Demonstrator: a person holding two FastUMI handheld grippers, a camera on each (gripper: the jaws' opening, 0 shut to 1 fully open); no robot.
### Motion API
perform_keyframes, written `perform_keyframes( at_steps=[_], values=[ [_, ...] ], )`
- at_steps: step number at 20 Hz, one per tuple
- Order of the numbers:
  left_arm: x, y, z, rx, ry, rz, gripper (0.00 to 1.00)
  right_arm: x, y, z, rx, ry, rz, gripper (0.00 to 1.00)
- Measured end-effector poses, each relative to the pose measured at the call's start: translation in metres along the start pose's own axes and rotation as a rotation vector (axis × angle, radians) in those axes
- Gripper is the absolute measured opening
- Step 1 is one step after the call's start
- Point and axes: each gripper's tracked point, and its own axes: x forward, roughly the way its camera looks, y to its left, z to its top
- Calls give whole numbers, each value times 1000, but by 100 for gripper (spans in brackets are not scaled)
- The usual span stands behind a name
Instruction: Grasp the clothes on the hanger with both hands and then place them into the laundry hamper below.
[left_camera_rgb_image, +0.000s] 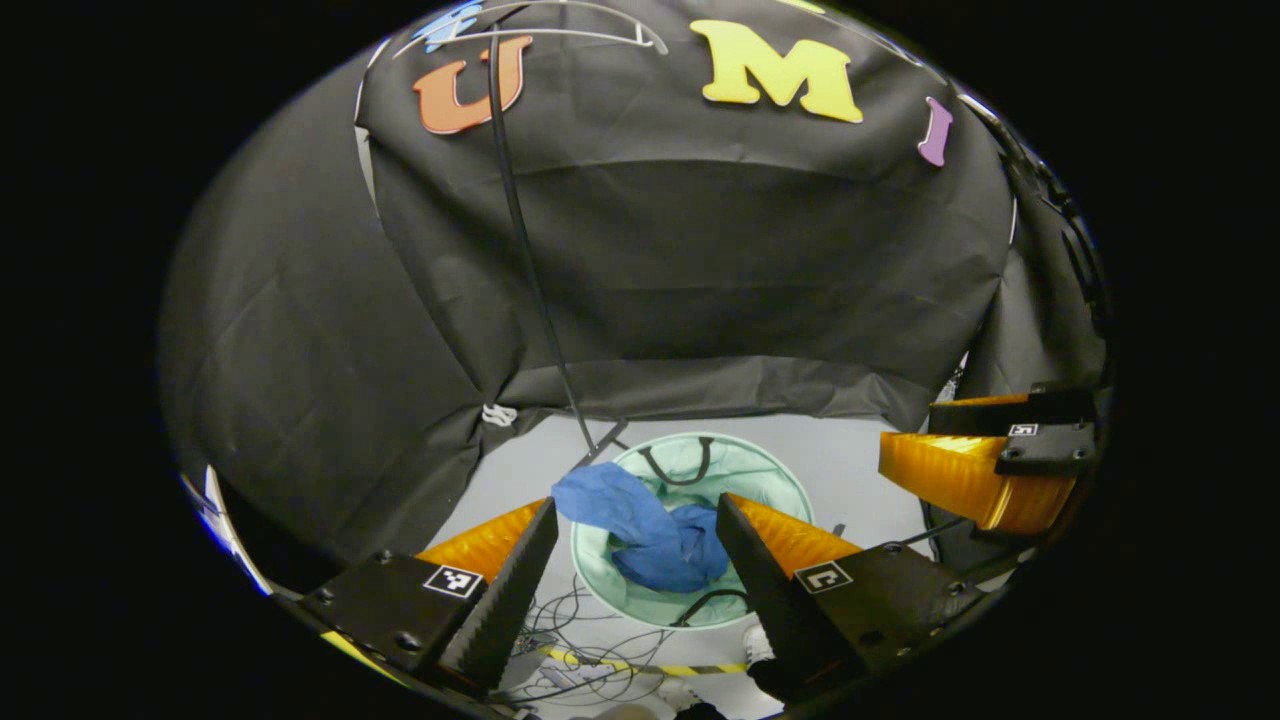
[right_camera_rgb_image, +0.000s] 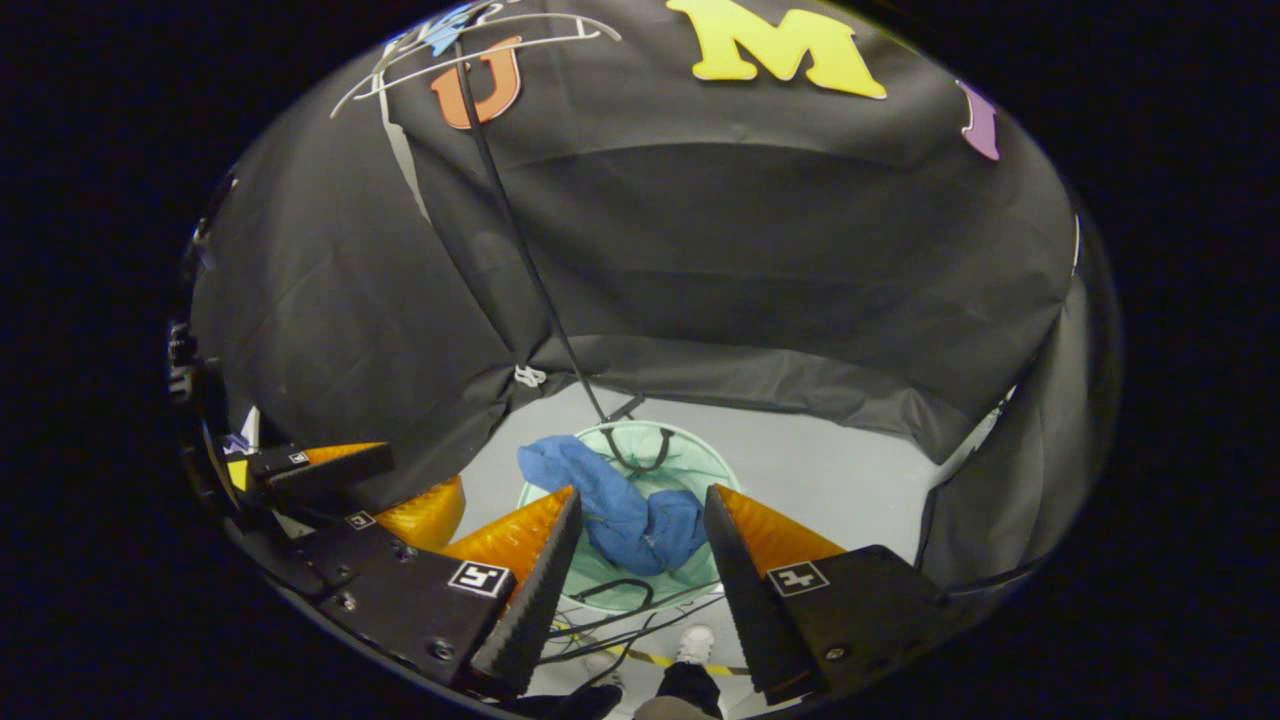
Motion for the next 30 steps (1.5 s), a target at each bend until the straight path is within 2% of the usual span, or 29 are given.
perform_keyframes(
  at_steps=[3,7,9,12,17,22,26,30],
  values=[
    [-32,5,25,22,-109,-1,99,-39,8,16,-2,-103,-25,82],
    [-104,20,67,45,-280,-23,98,-122,11,45,-4,-312,-95,80],
    [-150,27,89,64,-379,-24,98,-168,21,50,2,-397,-113,82],
    [-215,28,119,105,-513,-38,99,-238,28,56,42,-508,-129,99],
    [-304,37,140,101,-661,-50,97,-335,21,57,49,-659,-167,99],
    [-367,58,141,60,-725,20,99,-420,8,63,66,-760,-186,100],
    [-403,62,129,32,-742,69,99,-453,-8,62,26,-792,-188,100],
    [-423,67,118,-62,-745,116,99,-475,-9,66,-20,-844,-170,100]
  ],
)
